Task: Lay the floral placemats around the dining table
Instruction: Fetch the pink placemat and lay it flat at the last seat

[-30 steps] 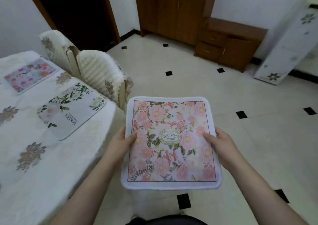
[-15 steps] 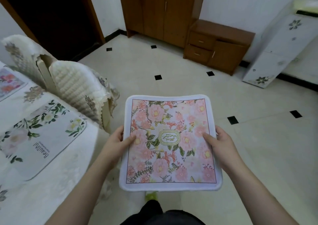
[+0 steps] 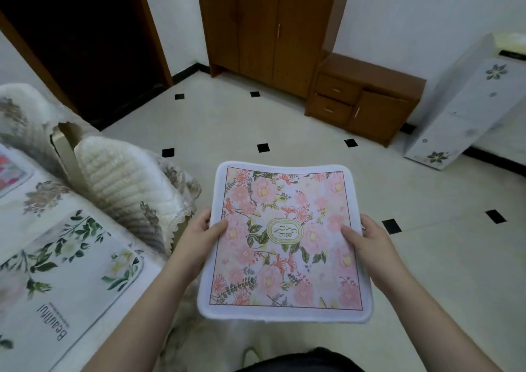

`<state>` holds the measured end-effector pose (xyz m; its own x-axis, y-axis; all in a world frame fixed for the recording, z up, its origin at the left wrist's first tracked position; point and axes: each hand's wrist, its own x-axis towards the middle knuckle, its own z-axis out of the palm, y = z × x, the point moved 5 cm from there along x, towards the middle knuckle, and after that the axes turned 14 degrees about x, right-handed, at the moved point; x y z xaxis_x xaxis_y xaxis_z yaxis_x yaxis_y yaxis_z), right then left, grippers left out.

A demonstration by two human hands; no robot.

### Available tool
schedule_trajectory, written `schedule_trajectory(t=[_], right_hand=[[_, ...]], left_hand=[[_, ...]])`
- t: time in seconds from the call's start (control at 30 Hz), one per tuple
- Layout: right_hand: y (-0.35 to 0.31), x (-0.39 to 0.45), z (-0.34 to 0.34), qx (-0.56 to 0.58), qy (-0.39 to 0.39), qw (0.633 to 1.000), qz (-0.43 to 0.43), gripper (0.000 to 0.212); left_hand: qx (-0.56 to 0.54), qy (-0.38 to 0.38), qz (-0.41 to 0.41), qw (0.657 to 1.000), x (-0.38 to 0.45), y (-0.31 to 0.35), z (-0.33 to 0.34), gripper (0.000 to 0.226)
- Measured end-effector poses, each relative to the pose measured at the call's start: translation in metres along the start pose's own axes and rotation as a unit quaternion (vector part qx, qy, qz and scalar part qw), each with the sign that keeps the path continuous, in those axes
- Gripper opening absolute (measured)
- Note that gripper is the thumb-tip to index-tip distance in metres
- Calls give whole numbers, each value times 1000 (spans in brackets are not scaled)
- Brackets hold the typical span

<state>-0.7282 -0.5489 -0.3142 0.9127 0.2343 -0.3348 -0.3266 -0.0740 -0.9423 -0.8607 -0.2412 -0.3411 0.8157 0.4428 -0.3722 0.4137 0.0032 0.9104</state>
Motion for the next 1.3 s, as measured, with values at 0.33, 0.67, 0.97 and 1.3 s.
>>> schedule_trajectory(t=[0.33,0.67,0.97,1.3], right_hand=[[-16,115,12,33,-44,998,32,18],[-66,265,24,34,-121,991,42,17],[-97,351,104,-26,-200,979,38,18],[-135,421,260,-71,-250,965,27,20]], left_hand=[[49,37,-5,998,82,31,6,21],[64,111,-31,991,176,87,20,21],[45,180,-47,981,225,91,-25,19],[-63,259,-70,961,296,79,-136,22]])
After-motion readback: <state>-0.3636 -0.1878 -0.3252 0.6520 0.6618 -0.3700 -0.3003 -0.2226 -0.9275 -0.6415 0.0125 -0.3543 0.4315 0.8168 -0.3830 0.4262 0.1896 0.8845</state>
